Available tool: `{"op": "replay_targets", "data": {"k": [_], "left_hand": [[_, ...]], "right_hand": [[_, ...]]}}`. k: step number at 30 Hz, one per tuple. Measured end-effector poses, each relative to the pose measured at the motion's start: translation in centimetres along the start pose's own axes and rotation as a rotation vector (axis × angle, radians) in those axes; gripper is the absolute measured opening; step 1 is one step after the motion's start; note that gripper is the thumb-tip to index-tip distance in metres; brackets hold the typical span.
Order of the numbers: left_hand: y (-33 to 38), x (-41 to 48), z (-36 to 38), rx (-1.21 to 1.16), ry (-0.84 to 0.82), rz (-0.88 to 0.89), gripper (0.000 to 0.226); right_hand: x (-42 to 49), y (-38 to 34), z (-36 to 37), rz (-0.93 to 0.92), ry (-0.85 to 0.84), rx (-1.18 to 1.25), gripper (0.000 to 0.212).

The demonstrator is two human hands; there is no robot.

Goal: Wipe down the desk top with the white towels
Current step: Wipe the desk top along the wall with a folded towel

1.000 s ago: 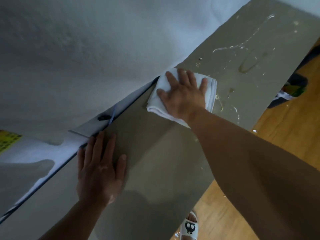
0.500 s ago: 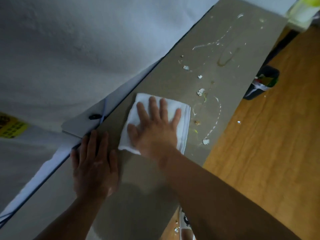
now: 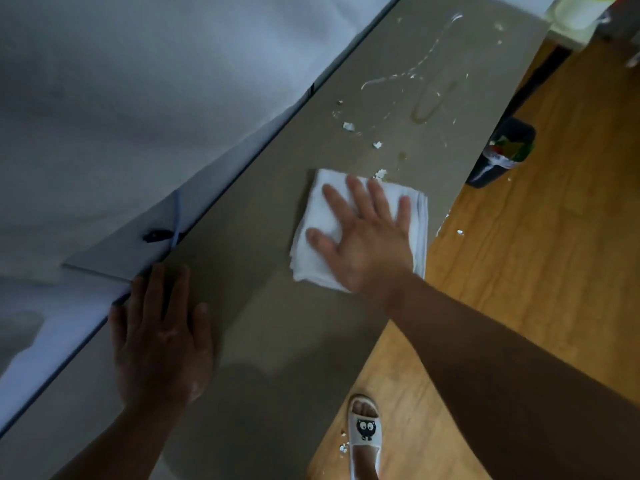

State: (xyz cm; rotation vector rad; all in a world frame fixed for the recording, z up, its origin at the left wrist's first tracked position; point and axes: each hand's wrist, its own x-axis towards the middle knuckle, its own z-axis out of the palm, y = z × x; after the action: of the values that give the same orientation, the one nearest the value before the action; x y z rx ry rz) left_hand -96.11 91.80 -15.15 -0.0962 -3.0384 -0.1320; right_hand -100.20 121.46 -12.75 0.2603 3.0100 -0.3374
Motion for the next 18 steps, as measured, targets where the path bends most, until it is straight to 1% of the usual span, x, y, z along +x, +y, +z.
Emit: {"op": "replay_targets", "data": {"k": [5,9,14,18], "left_hand": [[0.1,0.0,0.0,-0.010,0.014,-0.008,0.063],[0.3,0.0,-0.1,-0.016,-0.002,-0.022,0.064],[0.4,0.2,-0.2,-0.014,-0.022,-0.024,0.065],[0.3,0.2,-0.2,-0.014,-0.023,-0.022,0.065]], "right_hand": [[5.8,2.2,-1.4,0.112,0.020,-0.008,0.080],[7.2,2.1,-1.6,0.190,0.003,-0.015,0.079],[3.7,-0.5,-0.9,0.225,-0.025,0.008,0.077],[-3.9,-4.1,0.5,0.121,-0.025,0.026,0.075]]}}
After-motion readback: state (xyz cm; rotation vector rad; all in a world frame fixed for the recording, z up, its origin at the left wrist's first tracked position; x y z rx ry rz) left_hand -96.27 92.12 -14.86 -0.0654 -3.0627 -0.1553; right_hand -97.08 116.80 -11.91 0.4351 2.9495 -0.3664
